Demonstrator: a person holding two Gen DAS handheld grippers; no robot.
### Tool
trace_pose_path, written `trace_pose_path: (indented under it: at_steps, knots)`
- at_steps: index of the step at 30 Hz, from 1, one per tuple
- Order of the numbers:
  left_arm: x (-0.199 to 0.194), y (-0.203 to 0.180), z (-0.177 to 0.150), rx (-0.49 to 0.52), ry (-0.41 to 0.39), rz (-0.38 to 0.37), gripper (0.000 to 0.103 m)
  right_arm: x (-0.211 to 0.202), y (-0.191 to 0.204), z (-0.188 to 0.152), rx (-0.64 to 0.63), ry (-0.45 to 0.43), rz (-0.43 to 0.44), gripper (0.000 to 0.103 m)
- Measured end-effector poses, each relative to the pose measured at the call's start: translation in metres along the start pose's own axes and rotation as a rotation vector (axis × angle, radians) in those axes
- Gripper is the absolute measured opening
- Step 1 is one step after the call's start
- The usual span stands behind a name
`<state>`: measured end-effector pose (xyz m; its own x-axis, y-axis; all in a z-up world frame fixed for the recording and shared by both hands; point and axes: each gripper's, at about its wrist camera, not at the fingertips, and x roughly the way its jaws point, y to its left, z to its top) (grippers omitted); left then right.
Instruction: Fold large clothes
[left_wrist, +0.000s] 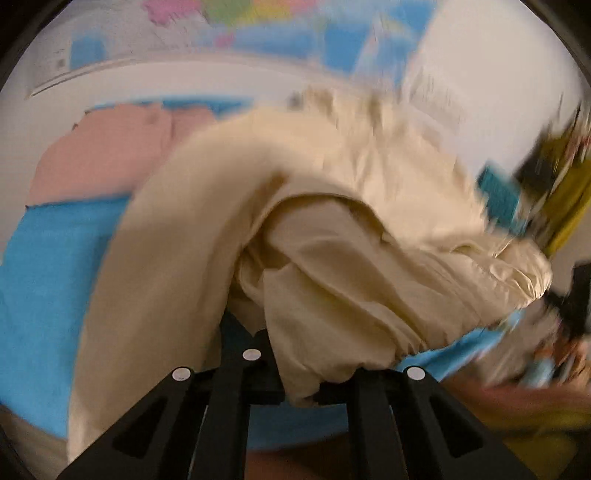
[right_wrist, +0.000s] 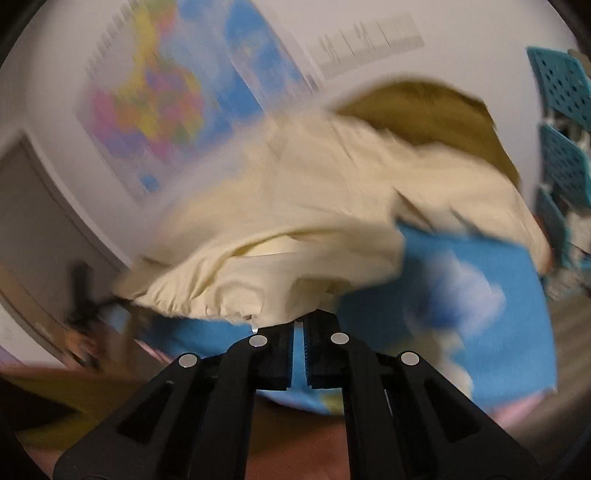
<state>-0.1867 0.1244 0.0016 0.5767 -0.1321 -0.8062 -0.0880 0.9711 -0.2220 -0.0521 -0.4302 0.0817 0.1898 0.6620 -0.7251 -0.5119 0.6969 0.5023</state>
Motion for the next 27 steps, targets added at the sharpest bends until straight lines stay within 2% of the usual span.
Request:
trace_pose_path:
  at_steps: [1, 2, 3, 4, 5, 7, 9, 11, 13, 14, 16, 18, 20, 22, 25, 27]
  knots:
    - [0.010, -0.003, -0.007, 0.043, 0.048, 0.033, 0.011, 0.013, -0.002, -0.009, -0.006, 0.072, -0.030, 0.010]
    - [0.020, -0.009, -0.012, 0.093, 0.084, 0.067, 0.011, 0.024, -0.001, -0.018, -0.049, 0.141, -0.085, 0.022]
    - [0.026, -0.018, -0.018, 0.168, 0.094, 0.097, 0.013, 0.029, 0.000, -0.021, -0.081, 0.170, -0.148, 0.034]
    - [0.024, -0.023, -0.019, 0.210, 0.074, 0.114, 0.014, 0.032, 0.000, -0.024, -0.109, 0.196, -0.230, 0.046]
    - [0.018, -0.028, -0.018, 0.241, 0.042, 0.117, 0.016, 0.028, -0.001, -0.023, -0.114, 0.201, -0.234, 0.051]
    - [-0.011, -0.028, -0.014, 0.284, -0.053, 0.036, 0.032, 0.012, 0.001, -0.018, -0.146, 0.198, -0.260, 0.053]
    - [-0.044, -0.027, -0.016, 0.350, -0.158, -0.057, 0.042, -0.010, 0.003, -0.012, -0.195, 0.180, -0.299, 0.061]
    - [-0.065, -0.027, -0.014, 0.387, -0.242, -0.098, 0.050, -0.040, 0.008, 0.000, -0.230, 0.119, -0.317, 0.062]
    - [-0.085, -0.024, -0.009, 0.387, -0.332, -0.167, 0.062, -0.055, 0.014, 0.014, -0.250, 0.040, -0.295, 0.066]
    - [-0.088, -0.024, -0.002, 0.383, -0.366, -0.182, 0.066, -0.056, 0.019, 0.025, -0.260, -0.011, -0.283, 0.068]
    - [-0.080, -0.033, 0.017, 0.400, -0.385, -0.144, 0.068, -0.042, 0.029, 0.042, -0.314, -0.060, -0.296, 0.070]
    - [-0.050, -0.049, 0.040, 0.430, -0.339, -0.075, 0.068, -0.016, 0.039, 0.057, -0.396, -0.082, -0.334, 0.071]
    - [-0.022, -0.057, 0.056, 0.445, -0.267, -0.031, 0.068, 0.029, 0.048, 0.076, -0.467, -0.085, -0.356, 0.069]
    - [0.017, -0.060, 0.074, 0.445, -0.169, -0.002, 0.065, 0.069, 0.051, 0.094, -0.508, -0.059, -0.359, 0.059]
    - [0.070, -0.060, 0.095, 0.422, -0.021, 0.061, 0.058, 0.131, 0.051, 0.124, -0.579, -0.010, -0.402, 0.056]
    - [0.096, -0.055, 0.106, 0.386, 0.058, 0.057, 0.057, 0.161, 0.048, 0.138, -0.605, 0.025, -0.418, 0.056]
